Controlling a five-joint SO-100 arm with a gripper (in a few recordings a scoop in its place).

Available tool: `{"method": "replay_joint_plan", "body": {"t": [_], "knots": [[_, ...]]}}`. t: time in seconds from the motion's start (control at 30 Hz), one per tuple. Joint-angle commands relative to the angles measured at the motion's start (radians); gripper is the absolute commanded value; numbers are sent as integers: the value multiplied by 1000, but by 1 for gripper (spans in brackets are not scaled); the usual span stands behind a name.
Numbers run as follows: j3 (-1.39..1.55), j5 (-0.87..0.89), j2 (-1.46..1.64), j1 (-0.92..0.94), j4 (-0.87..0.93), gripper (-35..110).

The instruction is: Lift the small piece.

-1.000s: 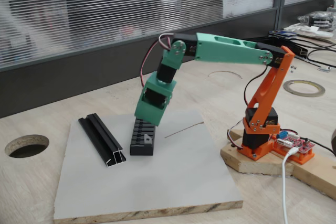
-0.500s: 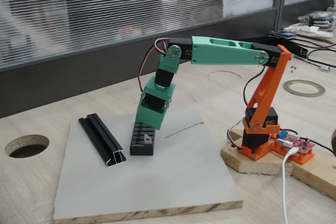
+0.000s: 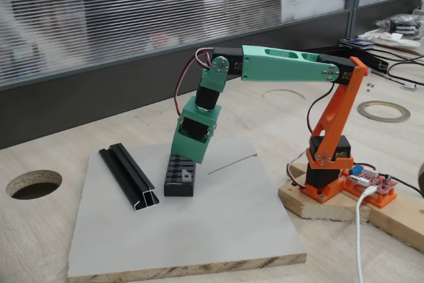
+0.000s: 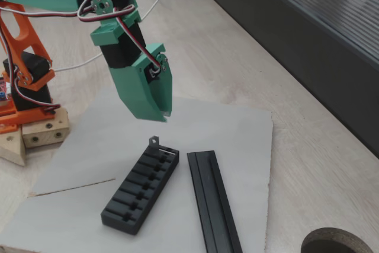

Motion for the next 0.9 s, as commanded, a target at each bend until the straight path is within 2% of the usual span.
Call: {"method": "replay_joint_plan", "body": {"t": [0.0,0.37,0.67,0.87], "knots": [[-12,8,21,-14,20,1],[-5,8,21,-14,20,2],[-5,8,20,-12,21,22],[-8,8,21,-6,21,24]]}}
